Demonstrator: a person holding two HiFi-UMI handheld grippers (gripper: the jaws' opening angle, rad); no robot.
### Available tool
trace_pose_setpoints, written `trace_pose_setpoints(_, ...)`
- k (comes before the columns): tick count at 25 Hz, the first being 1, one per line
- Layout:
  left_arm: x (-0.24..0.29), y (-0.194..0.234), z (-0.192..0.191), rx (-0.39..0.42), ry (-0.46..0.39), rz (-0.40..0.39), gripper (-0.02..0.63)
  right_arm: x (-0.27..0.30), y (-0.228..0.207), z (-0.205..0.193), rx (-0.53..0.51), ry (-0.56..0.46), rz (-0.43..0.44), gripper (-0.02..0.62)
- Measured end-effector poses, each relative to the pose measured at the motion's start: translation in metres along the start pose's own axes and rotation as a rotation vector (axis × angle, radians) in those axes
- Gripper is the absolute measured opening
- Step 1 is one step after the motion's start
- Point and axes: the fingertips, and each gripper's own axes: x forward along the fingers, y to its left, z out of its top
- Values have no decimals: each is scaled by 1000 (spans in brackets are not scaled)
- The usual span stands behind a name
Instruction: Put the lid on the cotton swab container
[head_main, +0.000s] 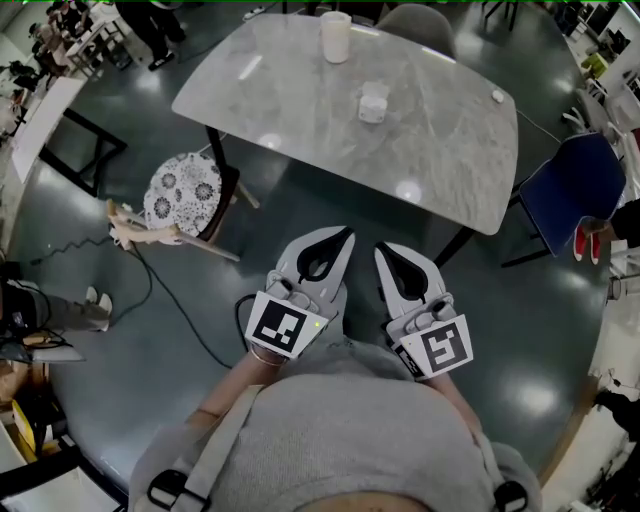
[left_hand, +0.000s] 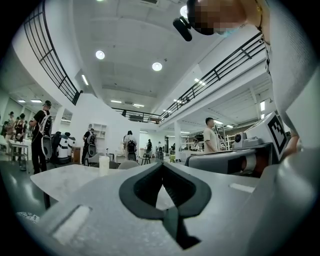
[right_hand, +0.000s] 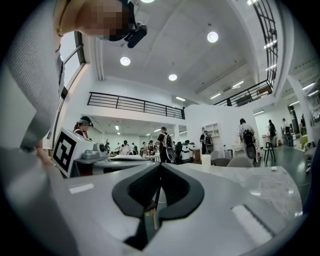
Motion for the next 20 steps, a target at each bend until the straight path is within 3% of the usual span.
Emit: trace_pose_setpoints(20,101,76,0,30,-22,-51,-3,83,-88,-1,-47,-5,-44,2)
